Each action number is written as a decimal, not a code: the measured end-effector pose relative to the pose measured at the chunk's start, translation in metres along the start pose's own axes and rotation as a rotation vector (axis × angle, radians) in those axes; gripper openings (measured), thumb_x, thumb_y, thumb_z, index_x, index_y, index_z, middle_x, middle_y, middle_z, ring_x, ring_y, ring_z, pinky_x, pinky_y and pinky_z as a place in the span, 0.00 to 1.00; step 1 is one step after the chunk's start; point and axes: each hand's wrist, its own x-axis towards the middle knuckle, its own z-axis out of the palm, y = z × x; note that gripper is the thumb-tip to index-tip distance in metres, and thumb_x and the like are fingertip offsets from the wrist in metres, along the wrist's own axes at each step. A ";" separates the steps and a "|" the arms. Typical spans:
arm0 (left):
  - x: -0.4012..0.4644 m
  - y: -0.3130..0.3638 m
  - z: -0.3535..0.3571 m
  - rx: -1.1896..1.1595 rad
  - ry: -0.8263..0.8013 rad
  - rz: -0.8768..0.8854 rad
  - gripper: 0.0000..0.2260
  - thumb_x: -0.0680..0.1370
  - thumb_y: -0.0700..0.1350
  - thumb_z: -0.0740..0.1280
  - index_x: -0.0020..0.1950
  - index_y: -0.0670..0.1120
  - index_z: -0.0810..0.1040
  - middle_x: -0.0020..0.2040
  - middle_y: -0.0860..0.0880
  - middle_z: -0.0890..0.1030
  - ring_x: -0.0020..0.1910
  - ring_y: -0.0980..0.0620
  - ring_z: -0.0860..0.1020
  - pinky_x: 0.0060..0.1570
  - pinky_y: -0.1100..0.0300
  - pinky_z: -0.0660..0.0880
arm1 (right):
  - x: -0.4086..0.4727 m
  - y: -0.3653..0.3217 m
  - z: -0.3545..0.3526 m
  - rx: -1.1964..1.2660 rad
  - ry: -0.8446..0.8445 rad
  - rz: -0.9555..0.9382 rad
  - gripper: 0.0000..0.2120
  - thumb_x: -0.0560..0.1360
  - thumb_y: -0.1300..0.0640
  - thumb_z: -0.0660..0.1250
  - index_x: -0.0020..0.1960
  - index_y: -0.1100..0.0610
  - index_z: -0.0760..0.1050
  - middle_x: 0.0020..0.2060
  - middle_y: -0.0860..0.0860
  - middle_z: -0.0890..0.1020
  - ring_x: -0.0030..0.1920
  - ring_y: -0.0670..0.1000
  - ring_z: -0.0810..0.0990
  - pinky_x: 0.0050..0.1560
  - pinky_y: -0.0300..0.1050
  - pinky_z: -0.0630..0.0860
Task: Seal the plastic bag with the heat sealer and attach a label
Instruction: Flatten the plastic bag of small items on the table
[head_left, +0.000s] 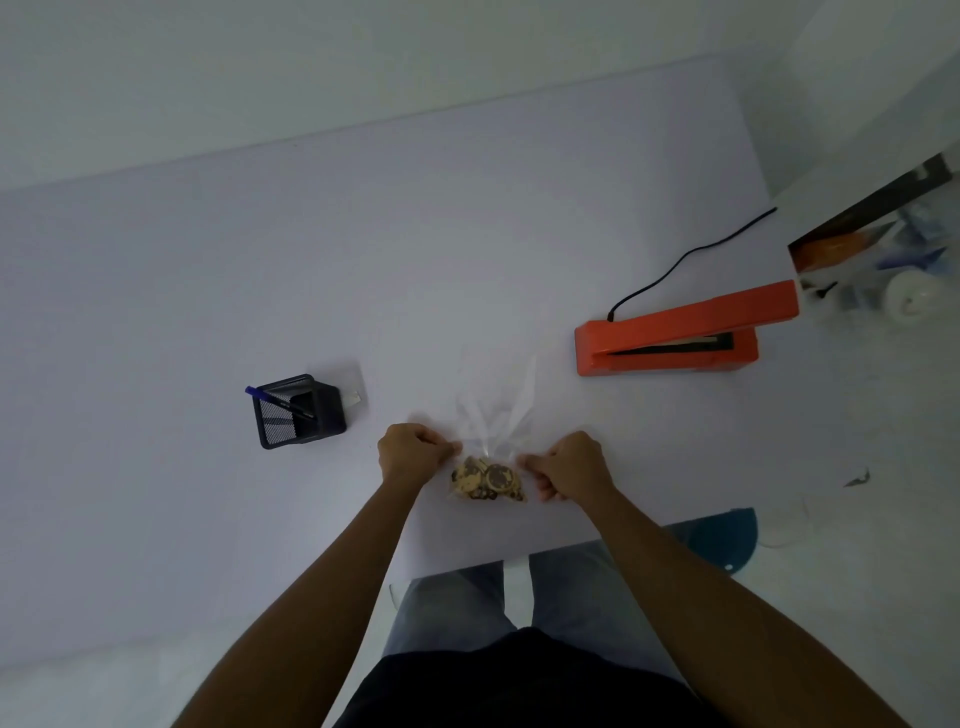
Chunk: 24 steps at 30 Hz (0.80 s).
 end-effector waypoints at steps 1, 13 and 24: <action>-0.002 0.001 0.001 0.002 0.013 0.005 0.11 0.66 0.48 0.81 0.36 0.44 0.83 0.33 0.50 0.83 0.34 0.53 0.81 0.34 0.62 0.77 | 0.000 0.000 0.000 0.002 0.001 -0.002 0.22 0.69 0.48 0.79 0.33 0.67 0.82 0.24 0.56 0.83 0.23 0.51 0.82 0.24 0.38 0.76; -0.062 0.007 0.054 0.829 0.026 0.673 0.14 0.80 0.53 0.63 0.54 0.44 0.79 0.52 0.45 0.78 0.52 0.46 0.75 0.51 0.53 0.76 | 0.003 0.004 -0.001 -0.037 -0.057 -0.057 0.20 0.72 0.47 0.77 0.36 0.66 0.83 0.27 0.57 0.84 0.25 0.51 0.83 0.28 0.41 0.80; -0.066 -0.003 0.060 0.987 -0.006 0.587 0.36 0.73 0.74 0.53 0.74 0.54 0.62 0.71 0.35 0.65 0.67 0.34 0.65 0.65 0.42 0.66 | 0.000 -0.009 -0.006 0.499 -0.071 -0.179 0.20 0.82 0.50 0.64 0.47 0.66 0.82 0.39 0.61 0.86 0.40 0.59 0.87 0.45 0.51 0.83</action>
